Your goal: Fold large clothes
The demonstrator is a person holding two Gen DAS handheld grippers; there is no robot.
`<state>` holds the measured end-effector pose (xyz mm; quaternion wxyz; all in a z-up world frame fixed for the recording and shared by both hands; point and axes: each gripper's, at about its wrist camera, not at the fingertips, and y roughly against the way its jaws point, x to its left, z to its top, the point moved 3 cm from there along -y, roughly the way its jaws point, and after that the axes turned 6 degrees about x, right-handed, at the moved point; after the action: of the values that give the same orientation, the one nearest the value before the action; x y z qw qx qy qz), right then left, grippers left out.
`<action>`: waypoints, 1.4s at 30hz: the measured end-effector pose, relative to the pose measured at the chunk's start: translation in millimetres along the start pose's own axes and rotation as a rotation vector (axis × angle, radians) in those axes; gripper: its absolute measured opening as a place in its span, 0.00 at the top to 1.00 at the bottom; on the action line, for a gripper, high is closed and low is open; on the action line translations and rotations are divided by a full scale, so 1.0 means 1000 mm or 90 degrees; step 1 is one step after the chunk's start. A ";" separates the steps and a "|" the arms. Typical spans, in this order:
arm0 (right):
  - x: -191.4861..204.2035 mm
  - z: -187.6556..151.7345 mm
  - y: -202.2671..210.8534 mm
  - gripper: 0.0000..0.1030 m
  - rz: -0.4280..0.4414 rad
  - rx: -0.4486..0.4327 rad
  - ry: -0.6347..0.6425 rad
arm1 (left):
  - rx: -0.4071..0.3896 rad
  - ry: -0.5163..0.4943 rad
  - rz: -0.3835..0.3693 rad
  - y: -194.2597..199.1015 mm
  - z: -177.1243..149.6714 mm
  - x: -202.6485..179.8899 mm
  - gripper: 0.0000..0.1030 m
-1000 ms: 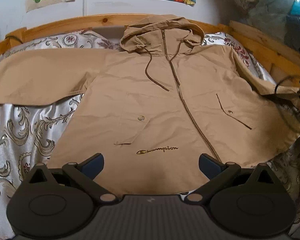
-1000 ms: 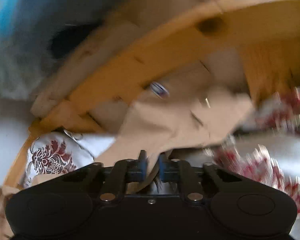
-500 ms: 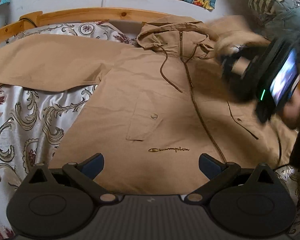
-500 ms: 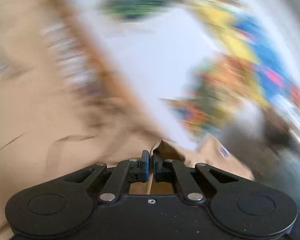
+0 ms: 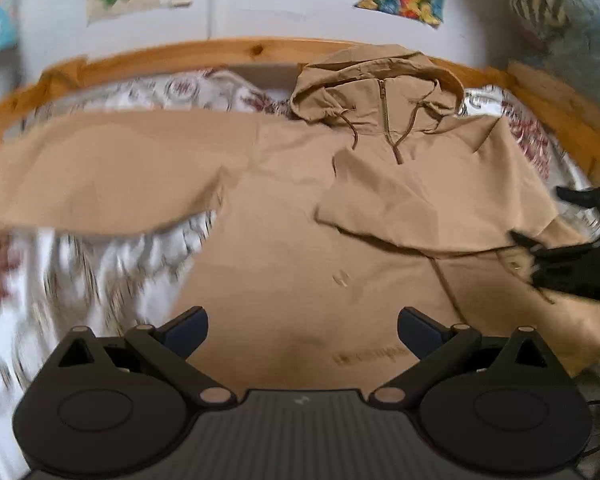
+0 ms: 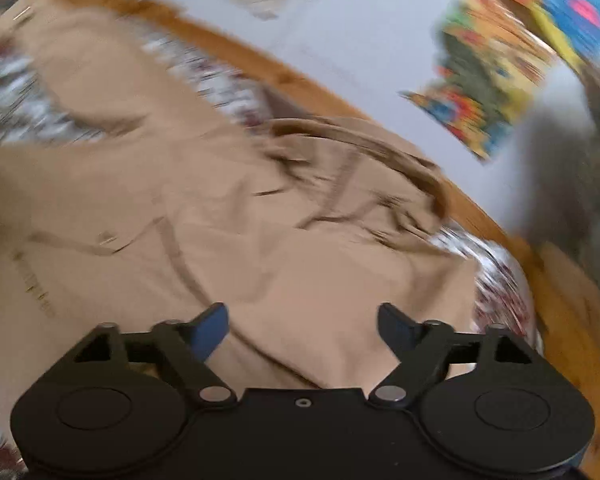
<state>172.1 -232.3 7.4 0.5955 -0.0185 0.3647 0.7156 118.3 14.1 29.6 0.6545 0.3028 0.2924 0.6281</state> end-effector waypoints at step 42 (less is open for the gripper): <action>-0.141 -0.093 -0.102 0.24 -0.046 0.006 -0.432 | 0.066 0.141 0.028 -0.117 0.032 -0.020 0.94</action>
<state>263.6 -399.1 -47.2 0.7080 0.2101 0.1482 0.6577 216.9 -9.7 -39.1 0.5875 0.2713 0.3884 0.6561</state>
